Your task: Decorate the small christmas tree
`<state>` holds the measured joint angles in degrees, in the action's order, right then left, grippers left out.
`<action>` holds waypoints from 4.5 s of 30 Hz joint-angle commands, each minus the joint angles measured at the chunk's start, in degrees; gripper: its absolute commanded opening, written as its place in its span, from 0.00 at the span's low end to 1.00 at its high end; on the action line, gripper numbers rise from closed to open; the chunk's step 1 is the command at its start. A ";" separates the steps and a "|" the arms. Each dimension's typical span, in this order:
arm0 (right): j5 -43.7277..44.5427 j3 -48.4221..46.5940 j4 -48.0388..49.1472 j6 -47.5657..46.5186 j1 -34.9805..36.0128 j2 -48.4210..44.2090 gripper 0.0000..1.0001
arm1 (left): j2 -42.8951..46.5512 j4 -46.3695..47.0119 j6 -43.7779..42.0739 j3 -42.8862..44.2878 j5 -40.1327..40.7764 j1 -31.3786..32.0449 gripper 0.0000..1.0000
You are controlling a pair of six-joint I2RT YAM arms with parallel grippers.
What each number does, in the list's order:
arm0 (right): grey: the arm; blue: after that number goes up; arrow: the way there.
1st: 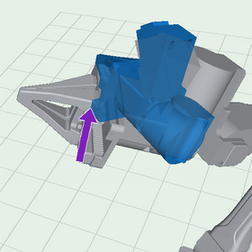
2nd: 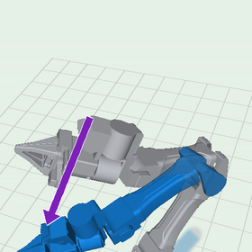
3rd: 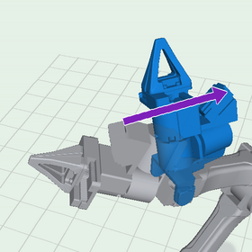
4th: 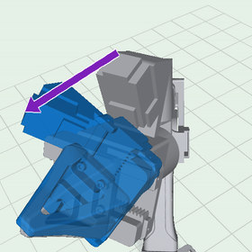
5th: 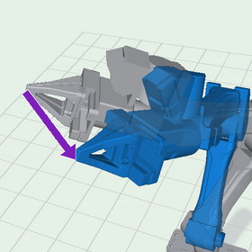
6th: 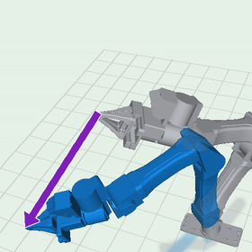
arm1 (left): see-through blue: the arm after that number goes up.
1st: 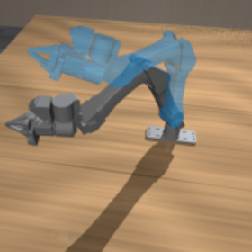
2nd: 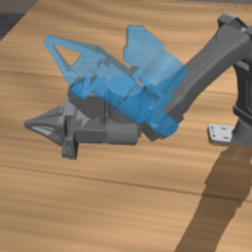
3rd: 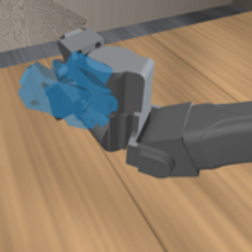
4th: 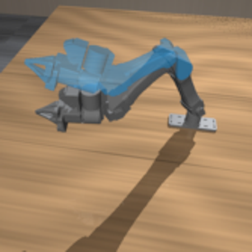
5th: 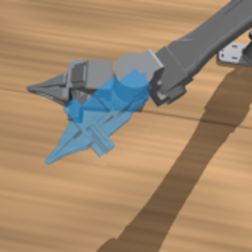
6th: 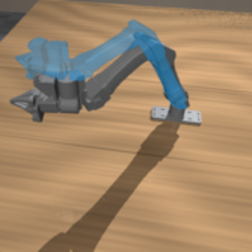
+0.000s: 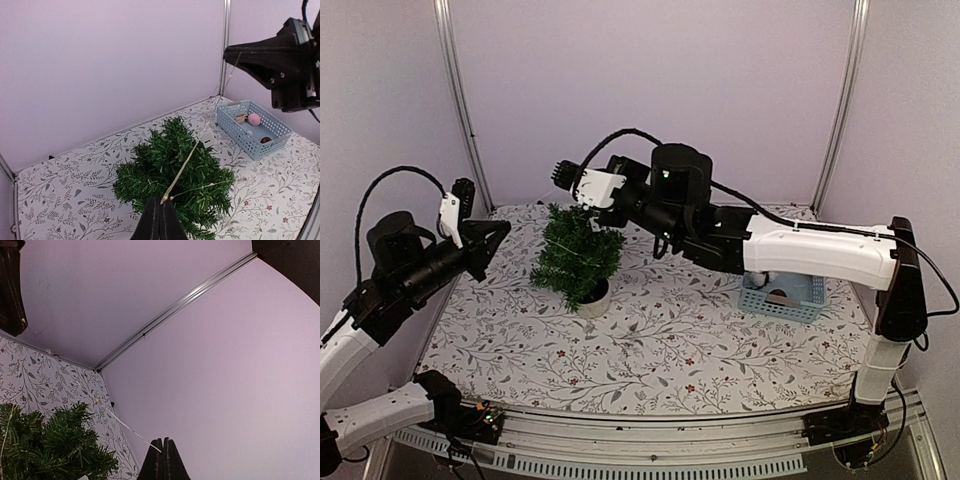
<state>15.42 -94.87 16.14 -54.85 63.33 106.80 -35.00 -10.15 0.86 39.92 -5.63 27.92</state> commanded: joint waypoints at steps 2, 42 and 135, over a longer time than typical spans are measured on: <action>3.71 -1.33 5.39 0.14 -1.72 -3.52 0.00 | -5.13 -4.24 2.03 2.78 8.26 -1.73 0.00; 8.74 -0.40 11.02 -2.71 -6.81 -1.85 0.03 | -19.84 3.83 4.05 5.85 0.90 -9.93 0.00; -48.63 9.80 -1.26 45.86 -27.28 13.65 0.54 | -40.27 2.90 6.75 10.57 -7.38 -10.62 0.00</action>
<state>-29.19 -88.31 10.81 -11.99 37.08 125.16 -75.07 -7.42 8.36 49.50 -12.25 17.87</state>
